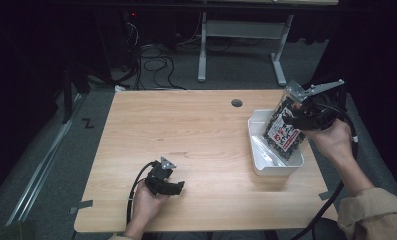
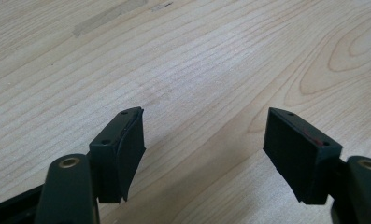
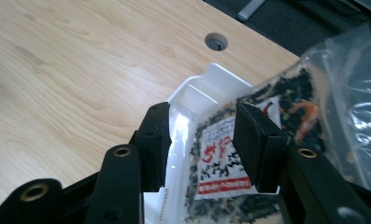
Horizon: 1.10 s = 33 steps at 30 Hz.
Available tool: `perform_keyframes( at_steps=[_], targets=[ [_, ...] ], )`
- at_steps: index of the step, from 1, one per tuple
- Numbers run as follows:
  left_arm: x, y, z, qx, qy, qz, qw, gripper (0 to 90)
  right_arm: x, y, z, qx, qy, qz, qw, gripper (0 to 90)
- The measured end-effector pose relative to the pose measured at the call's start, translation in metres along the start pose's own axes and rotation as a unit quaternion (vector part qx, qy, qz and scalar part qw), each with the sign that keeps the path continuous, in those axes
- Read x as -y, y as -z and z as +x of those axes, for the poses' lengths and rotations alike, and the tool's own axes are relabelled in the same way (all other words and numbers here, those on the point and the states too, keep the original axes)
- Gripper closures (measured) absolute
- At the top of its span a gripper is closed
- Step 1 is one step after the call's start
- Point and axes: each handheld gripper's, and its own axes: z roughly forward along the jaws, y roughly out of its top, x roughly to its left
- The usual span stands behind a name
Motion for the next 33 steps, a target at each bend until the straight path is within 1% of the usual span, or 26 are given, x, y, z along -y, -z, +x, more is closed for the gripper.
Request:
perform_keyframes(
  at_steps=[3, 4, 8, 9, 10, 13, 17, 24, 27, 29, 32, 33],
  targets=[
    [0.000, 0.001, 0.000, 0.000, 0.002, -0.003, 1.0000, 29.6, 0.000, -0.001, 0.003, -0.005, -0.001, -0.006, 1.0000, 56.7],
    [0.000, 0.001, 0.000, -0.003, -0.001, -0.005, 1.0000, 29.6, 0.000, -0.002, 0.004, -0.006, -0.005, -0.010, 0.9999, 56.2],
    [0.000, 0.002, 0.000, -0.004, -0.002, -0.005, 1.0000, 29.6, 0.003, -0.002, 0.008, -0.018, -0.008, -0.020, 0.9996, 55.3],
    [0.000, 0.001, 0.000, -0.004, -0.002, -0.005, 1.0000, 29.6, 0.004, -0.002, 0.009, -0.022, -0.010, -0.021, 0.9995, 55.0],
    [0.000, 0.001, 0.000, -0.001, 0.002, -0.003, 1.0000, 29.6, 0.004, -0.002, 0.009, -0.024, -0.009, -0.022, 0.9994, 54.7],
    [0.000, 0.001, 0.000, -0.004, -0.002, -0.005, 1.0000, 29.6, 0.006, -0.002, 0.012, -0.031, -0.008, -0.025, 0.9992, 54.0],
    [0.000, 0.002, 0.000, -0.002, -0.001, -0.005, 1.0000, 29.7, 0.009, -0.002, 0.017, -0.041, -0.007, -0.029, 0.9987, 53.7],
    [0.000, 0.002, 0.000, -0.002, -0.001, -0.005, 1.0000, 29.7, 0.012, -0.003, 0.026, -0.064, -0.004, -0.039, 0.9972, 53.3],
    [0.000, 0.002, 0.000, -0.002, -0.001, -0.005, 1.0000, 29.7, 0.013, -0.003, 0.031, -0.076, 0.000, -0.050, 0.9959, 53.2],
    [0.000, 0.001, 0.000, -0.003, -0.001, -0.005, 1.0000, 29.7, 0.015, -0.004, 0.036, -0.085, -0.001, -0.049, 0.9952, 53.2],
    [0.000, 0.001, 0.000, -0.003, -0.002, -0.005, 1.0000, 29.7, 0.018, -0.008, 0.043, -0.094, 0.004, -0.047, 0.9944, 53.0],
    [0.000, 0.002, 0.000, -0.003, -0.002, -0.006, 1.0000, 29.7, 0.019, -0.009, 0.044, -0.099, 0.006, -0.051, 0.9938, 53.0]
  ],
)
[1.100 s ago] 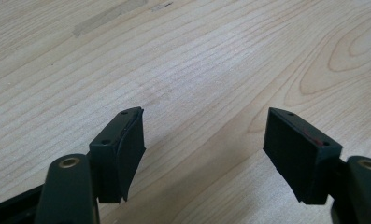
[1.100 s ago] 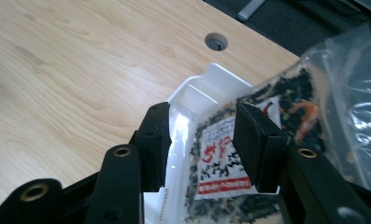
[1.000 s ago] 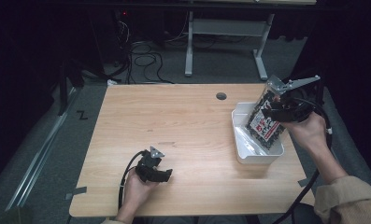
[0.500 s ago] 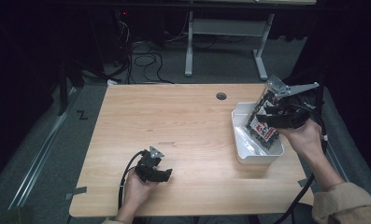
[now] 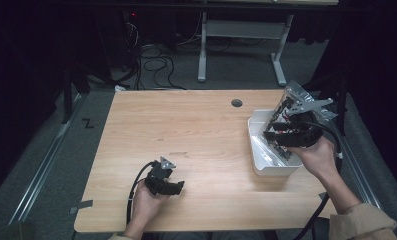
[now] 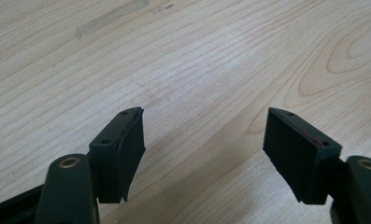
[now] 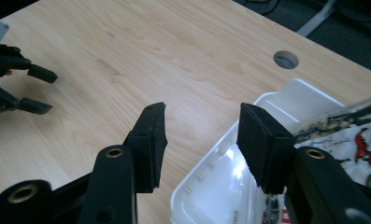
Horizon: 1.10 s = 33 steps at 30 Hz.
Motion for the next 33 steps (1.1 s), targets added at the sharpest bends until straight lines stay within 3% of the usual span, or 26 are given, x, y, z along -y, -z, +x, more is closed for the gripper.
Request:
perform_keyframes(
  at_steps=[17, 27, 33],
  targets=[
    [0.000, 0.000, 0.000, 0.003, 0.002, 0.000, 1.0000, 29.7, 0.025, -0.026, 0.030, -0.041, 0.015, -0.004, 0.9990, 51.5],
    [0.000, 0.000, -0.001, 0.000, 0.001, 0.000, 1.0000, 29.7, 0.046, -0.036, 0.042, -0.068, 0.000, -0.010, 0.9977, 51.3],
    [0.000, -0.001, -0.001, 0.001, -0.002, 0.000, 1.0000, 29.8, 0.060, -0.043, 0.044, -0.072, -0.005, -0.010, 0.9973, 51.2]
  ],
)
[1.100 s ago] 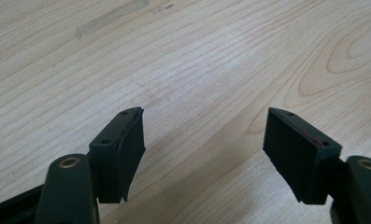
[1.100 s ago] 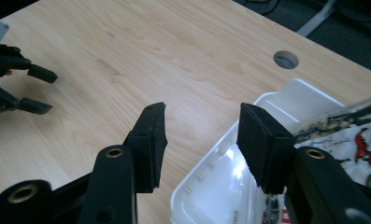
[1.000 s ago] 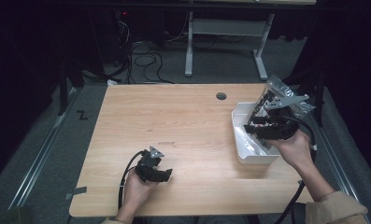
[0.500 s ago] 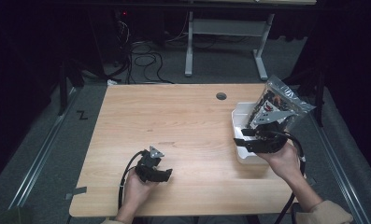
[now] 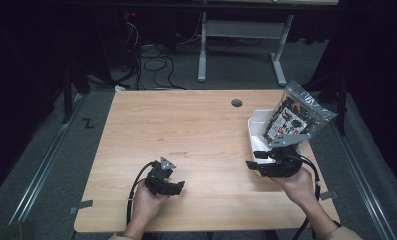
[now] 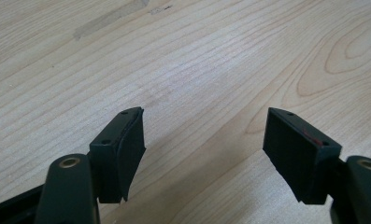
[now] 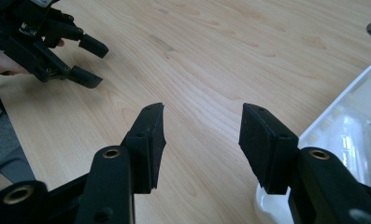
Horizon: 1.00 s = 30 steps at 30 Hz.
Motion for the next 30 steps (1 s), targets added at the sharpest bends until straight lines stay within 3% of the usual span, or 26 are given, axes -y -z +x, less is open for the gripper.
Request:
perform_keyframes(
  at_steps=[6, 17, 30],
  targets=[
    [0.000, 0.000, 0.000, 0.003, 0.004, 0.001, 1.0000, 29.8, 0.015, -0.012, 0.001, -0.008, -0.013, 0.004, 0.9999, 51.2],
    [0.000, 0.000, -0.001, 0.011, 0.009, -0.001, 0.9999, 29.8, 0.038, -0.040, 0.007, -0.013, -0.014, 0.017, 0.9997, 51.4],
    [0.001, -0.001, -0.001, 0.012, 0.013, -0.001, 0.9998, 29.9, 0.052, -0.068, 0.015, -0.011, 0.007, 0.030, 0.9995, 51.9]
  ],
)
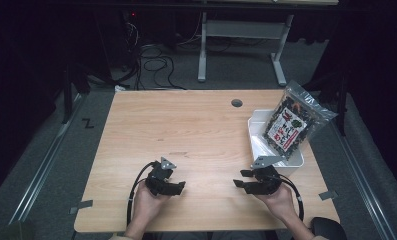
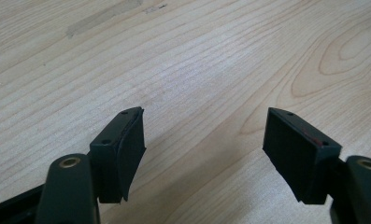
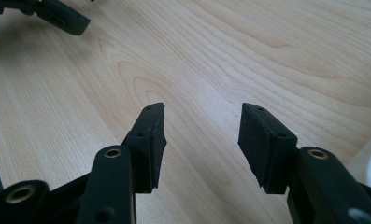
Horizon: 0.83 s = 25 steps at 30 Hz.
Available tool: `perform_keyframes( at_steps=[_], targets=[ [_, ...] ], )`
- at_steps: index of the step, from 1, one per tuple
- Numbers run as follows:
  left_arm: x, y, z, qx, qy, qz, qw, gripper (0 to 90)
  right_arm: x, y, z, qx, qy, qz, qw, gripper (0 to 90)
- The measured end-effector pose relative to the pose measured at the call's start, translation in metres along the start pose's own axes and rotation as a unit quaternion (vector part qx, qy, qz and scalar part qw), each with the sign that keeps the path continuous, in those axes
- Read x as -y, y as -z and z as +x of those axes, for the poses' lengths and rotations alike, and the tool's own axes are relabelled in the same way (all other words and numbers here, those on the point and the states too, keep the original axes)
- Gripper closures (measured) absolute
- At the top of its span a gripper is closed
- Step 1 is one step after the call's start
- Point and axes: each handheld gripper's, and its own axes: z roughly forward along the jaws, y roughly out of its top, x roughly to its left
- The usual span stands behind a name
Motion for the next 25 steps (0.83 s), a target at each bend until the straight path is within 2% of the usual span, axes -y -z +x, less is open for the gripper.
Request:
perform_keyframes(
  at_steps=[8, 14, 18, 25],
  targets=[
    [0.001, 0.001, 0.000, 0.000, 0.000, -0.001, 1.0000, 29.8, 0.000, -0.014, 0.003, 0.010, 0.015, -0.003, 0.9998, 51.5],
    [0.002, 0.003, -0.001, 0.004, 0.012, -0.007, 0.9999, 29.8, 0.005, -0.027, 0.004, 0.013, 0.023, 0.000, 0.9997, 51.2],
    [0.002, 0.003, -0.003, 0.007, 0.011, -0.010, 0.9999, 29.8, 0.007, -0.028, 0.006, 0.020, 0.033, 0.007, 0.9992, 51.1],
    [0.002, 0.002, -0.002, 0.007, 0.010, -0.009, 0.9999, 29.8, 0.009, -0.027, 0.005, 0.023, 0.032, 0.006, 0.9992, 50.9]
  ],
)
